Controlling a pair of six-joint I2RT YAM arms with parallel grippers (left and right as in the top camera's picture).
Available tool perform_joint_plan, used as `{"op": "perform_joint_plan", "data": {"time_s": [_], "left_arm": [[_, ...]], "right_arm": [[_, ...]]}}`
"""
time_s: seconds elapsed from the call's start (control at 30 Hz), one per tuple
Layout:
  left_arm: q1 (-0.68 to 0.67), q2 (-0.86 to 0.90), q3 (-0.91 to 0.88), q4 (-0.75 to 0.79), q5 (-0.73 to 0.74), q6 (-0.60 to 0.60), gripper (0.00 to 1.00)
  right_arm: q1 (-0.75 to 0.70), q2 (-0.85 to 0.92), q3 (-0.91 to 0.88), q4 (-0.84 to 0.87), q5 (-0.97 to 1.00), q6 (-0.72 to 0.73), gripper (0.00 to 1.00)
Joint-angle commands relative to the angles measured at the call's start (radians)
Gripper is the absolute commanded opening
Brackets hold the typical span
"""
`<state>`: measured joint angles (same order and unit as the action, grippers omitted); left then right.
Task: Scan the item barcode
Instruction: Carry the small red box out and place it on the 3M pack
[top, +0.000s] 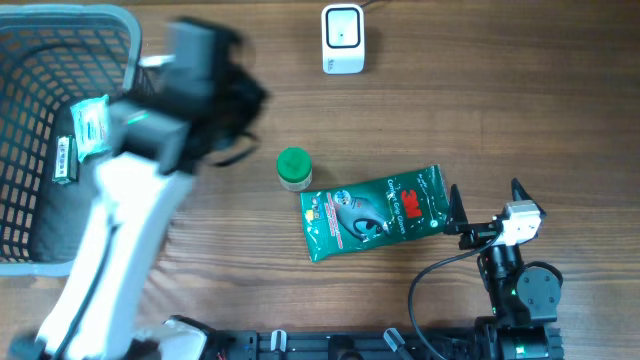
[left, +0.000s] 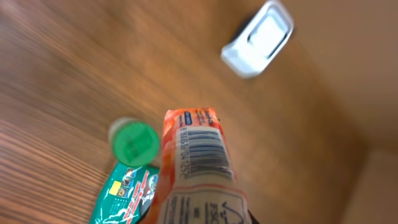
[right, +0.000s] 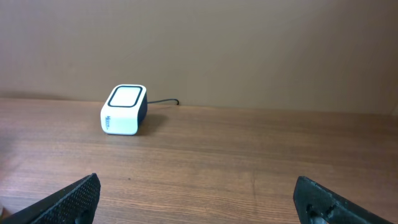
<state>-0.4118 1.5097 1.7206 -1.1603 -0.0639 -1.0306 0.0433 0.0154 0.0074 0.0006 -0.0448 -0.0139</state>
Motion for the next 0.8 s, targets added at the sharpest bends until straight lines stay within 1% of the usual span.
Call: {"op": "perform_joint_plan", "data": {"time_s": [0.0, 0.1, 0.13, 0.27, 0.3, 0.37, 0.4, 0.47, 0.5, 0.57, 0.6, 0.7, 0.77], "left_arm": [[-0.181, 0.222, -0.018, 0.093, -0.069, 0.000, 0.10], [-0.257, 0.406, -0.018, 0.177, -0.056, -0.002, 0.10], [-0.292, 0.510, -0.018, 0.222, -0.011, -0.002, 0.10], [-0.327, 0.645, -0.018, 0.270, 0.058, -0.002, 0.12], [-0.330, 0.650, -0.018, 0.270, 0.062, -0.002, 0.15], [-0.332, 0.643, -0.018, 0.271, 0.066, -0.002, 0.32], [-0.332, 0.638, -0.018, 0.271, 0.074, -0.002, 0.44], [-0.332, 0.617, -0.015, 0.269, 0.082, 0.006, 0.60], [-0.329, 0.594, -0.003, 0.256, 0.082, 0.012, 0.70], [-0.314, 0.538, 0.027, 0.243, 0.081, 0.076, 0.93], [-0.296, 0.489, 0.052, 0.227, 0.081, 0.112, 0.99], [-0.241, 0.340, 0.074, 0.210, 0.082, 0.131, 1.00], [-0.233, 0.294, 0.074, 0.210, 0.082, 0.135, 1.00]], "right_arm": [[0.000, -0.006, -0.002, 0.002, -0.008, -0.012, 1.00], [0.000, -0.006, -0.002, 0.002, -0.008, -0.012, 1.00], [0.000, -0.006, -0.002, 0.002, -0.008, -0.012, 1.00], [0.000, -0.006, -0.002, 0.002, -0.008, -0.012, 1.00], [0.000, -0.006, -0.002, 0.002, -0.008, -0.012, 1.00], [0.000, -0.006, -0.002, 0.002, -0.008, -0.012, 1.00], [0.000, -0.006, -0.002, 0.002, -0.008, -0.012, 1.00], [0.000, -0.006, -0.002, 0.002, -0.008, -0.012, 1.00], [0.001, -0.006, -0.002, 0.002, -0.008, -0.012, 1.00], [0.000, -0.006, -0.002, 0.002, -0.008, -0.012, 1.00], [0.001, -0.006, -0.002, 0.002, -0.008, -0.012, 1.00], [0.000, -0.006, -0.002, 0.002, -0.008, -0.012, 1.00], [0.001, -0.006, -0.002, 0.002, -0.008, -0.012, 1.00]]}}
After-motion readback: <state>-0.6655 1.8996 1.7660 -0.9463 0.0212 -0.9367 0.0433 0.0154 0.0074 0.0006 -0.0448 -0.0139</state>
